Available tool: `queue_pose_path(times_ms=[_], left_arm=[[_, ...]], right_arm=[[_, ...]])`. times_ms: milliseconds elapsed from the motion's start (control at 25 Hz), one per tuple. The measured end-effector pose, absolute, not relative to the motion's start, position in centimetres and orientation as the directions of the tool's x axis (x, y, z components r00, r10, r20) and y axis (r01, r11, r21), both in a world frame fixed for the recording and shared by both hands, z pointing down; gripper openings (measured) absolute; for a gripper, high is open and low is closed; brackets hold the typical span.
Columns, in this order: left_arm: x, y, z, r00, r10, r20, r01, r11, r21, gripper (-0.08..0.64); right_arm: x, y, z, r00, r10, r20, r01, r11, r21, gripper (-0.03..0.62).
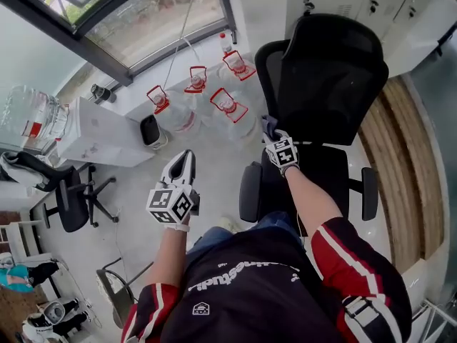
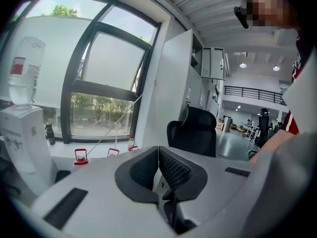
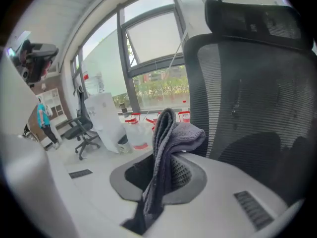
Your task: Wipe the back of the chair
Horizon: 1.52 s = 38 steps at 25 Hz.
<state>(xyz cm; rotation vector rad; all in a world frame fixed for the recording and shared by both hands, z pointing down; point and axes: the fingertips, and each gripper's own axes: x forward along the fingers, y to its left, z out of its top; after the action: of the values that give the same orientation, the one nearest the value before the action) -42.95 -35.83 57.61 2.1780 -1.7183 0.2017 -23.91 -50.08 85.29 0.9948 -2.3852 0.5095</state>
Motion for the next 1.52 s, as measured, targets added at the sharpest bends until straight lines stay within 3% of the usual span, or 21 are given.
queue_pose_path(times_ms=[400, 680, 960, 1240, 1520], left_arm=[[-36.2, -34.2, 55.9, 0.360, -0.884, 0.298, -0.929, -0.311, 0.199, 0.025], [-24.9, -37.4, 54.5, 0.499, -0.828, 0.256, -0.866, -0.466, 0.183, 0.025], [-16.6, -38.2, 51.2, 0.550, -0.806, 0.216, -0.834, -0.522, 0.178, 0.025], [-12.7, -36.7, 49.0, 0.519, -0.830, 0.205, -0.853, -0.488, 0.184, 0.025], [-15.6, -32.4, 48.7, 0.467, -0.856, 0.221, -0.883, -0.436, 0.173, 0.025]], right_arm=[[-12.8, -46.0, 76.2, -0.592, -0.634, 0.498, -0.769, 0.629, -0.113, 0.057], [0.5, -44.1, 72.1, -0.466, -0.739, 0.487, -0.866, 0.493, -0.081, 0.058], [11.6, -40.1, 64.7, -0.334, -0.837, 0.433, -0.941, 0.326, -0.096, 0.058], [11.5, -38.2, 59.2, -0.426, -0.829, 0.363, -0.904, 0.407, -0.132, 0.058], [5.8, -36.1, 56.9, -0.564, -0.766, 0.308, -0.824, 0.544, -0.156, 0.058]])
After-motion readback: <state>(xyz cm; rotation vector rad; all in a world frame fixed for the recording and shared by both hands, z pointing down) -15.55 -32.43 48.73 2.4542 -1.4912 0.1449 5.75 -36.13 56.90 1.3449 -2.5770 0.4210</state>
